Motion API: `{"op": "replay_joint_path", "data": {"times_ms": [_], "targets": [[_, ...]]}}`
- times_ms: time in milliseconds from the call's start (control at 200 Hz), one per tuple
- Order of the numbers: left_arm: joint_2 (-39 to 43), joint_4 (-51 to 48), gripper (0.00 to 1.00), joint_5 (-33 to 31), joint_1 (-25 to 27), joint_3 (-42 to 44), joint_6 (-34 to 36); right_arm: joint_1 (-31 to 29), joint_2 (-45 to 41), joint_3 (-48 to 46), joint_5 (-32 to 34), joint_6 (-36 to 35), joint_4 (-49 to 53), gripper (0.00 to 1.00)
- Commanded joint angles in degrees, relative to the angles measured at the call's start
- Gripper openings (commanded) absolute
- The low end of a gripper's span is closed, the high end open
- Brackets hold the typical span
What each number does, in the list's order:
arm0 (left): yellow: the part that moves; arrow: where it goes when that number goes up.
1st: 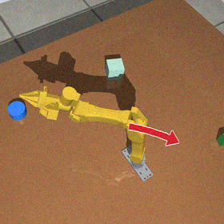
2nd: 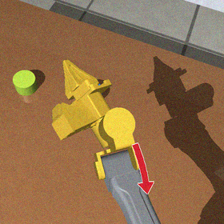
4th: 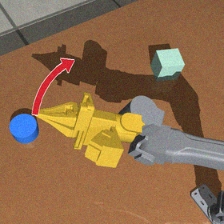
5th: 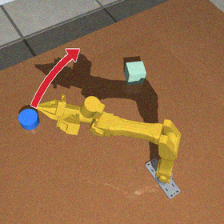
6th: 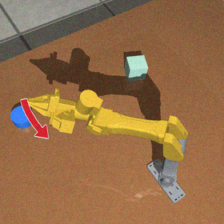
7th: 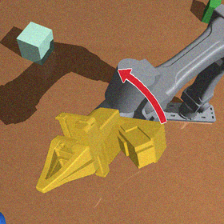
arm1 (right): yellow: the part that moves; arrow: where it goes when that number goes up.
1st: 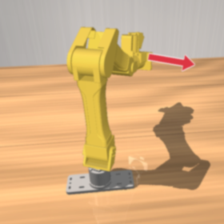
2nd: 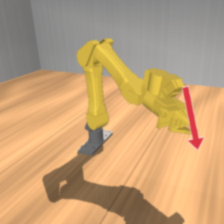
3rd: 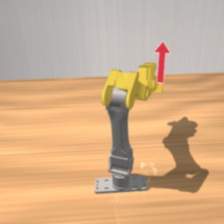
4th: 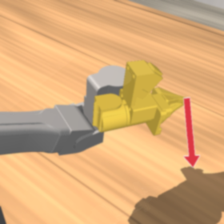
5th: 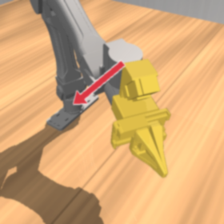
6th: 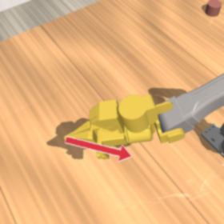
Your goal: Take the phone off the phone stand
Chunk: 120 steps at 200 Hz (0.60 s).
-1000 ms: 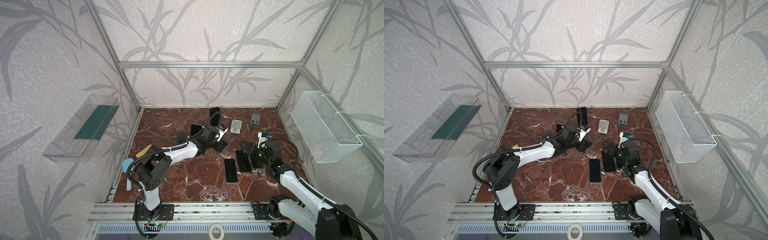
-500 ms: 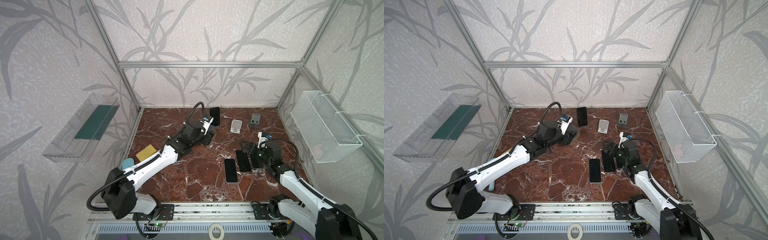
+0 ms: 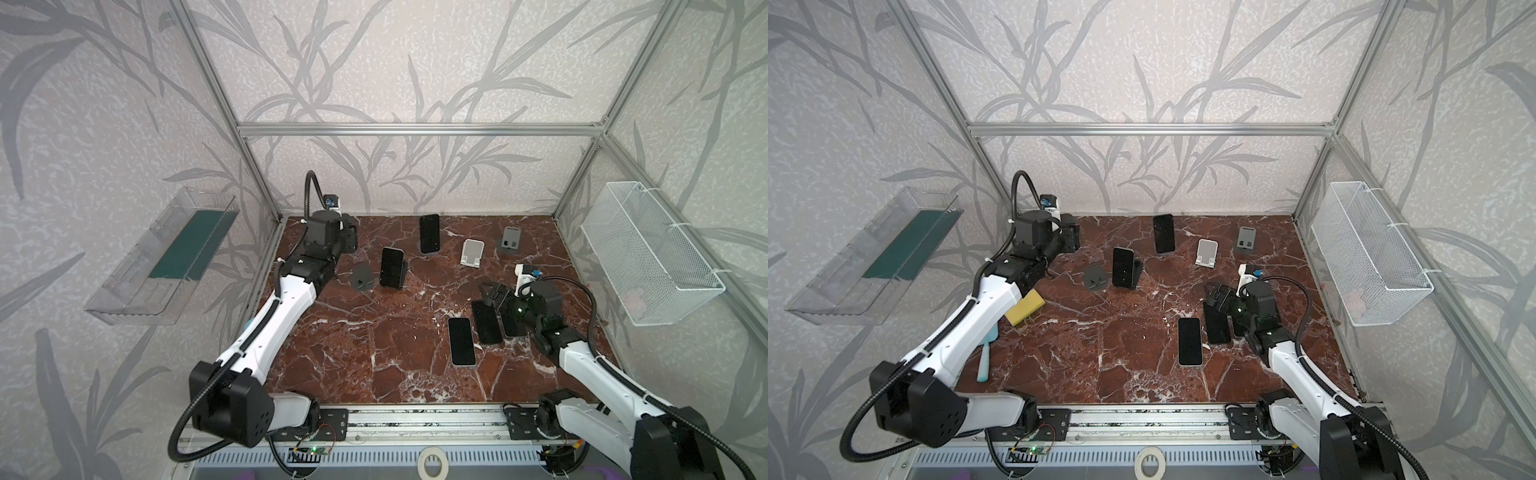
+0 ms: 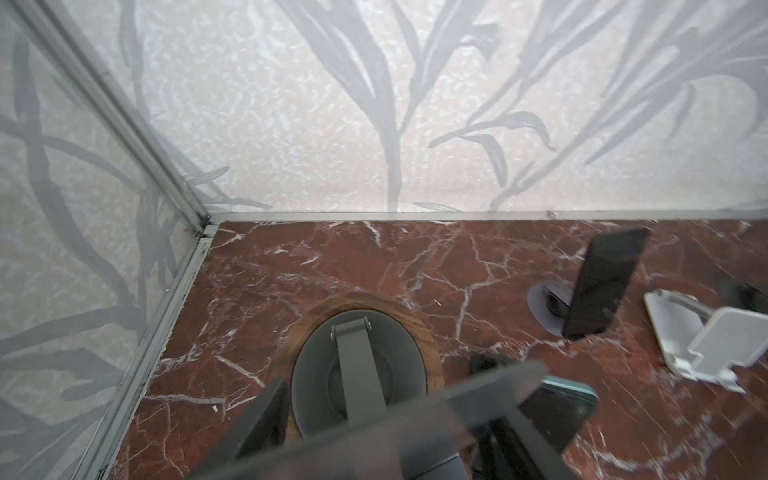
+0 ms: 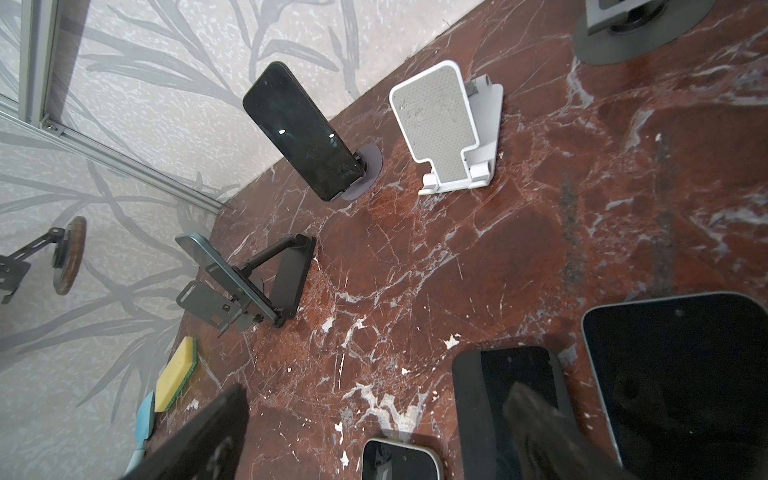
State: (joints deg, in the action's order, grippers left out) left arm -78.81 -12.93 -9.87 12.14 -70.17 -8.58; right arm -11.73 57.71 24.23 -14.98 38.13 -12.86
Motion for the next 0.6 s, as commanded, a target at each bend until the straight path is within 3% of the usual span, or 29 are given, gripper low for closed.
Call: {"op": "replay_joint_path", "data": {"times_ms": [0, 280, 455, 595], "targets": [[-4.79, 3.72, 0.56, 0.15, -3.11, -1.81, -4.27, -0.04, -0.1, -0.64, -0.51, 0.43, -1.55, 0.96], [-18.93, 12.61, 0.55, 0.62, -5.77, -2.07, -7.75, -0.02, -0.23, -0.84, -1.23, 0.54, -1.71, 0.96], [-28.63, 9.48, 0.53, 0.89, -5.86, -8.81, -10.23, -0.14, 0.37, -0.94, -1.35, 0.4, -2.0, 0.95], [-32.23, 9.57, 0.53, 1.91, -5.79, -9.5, -11.65, -0.23, 0.43, -0.59, -0.48, -0.43, -1.06, 0.95]]}}
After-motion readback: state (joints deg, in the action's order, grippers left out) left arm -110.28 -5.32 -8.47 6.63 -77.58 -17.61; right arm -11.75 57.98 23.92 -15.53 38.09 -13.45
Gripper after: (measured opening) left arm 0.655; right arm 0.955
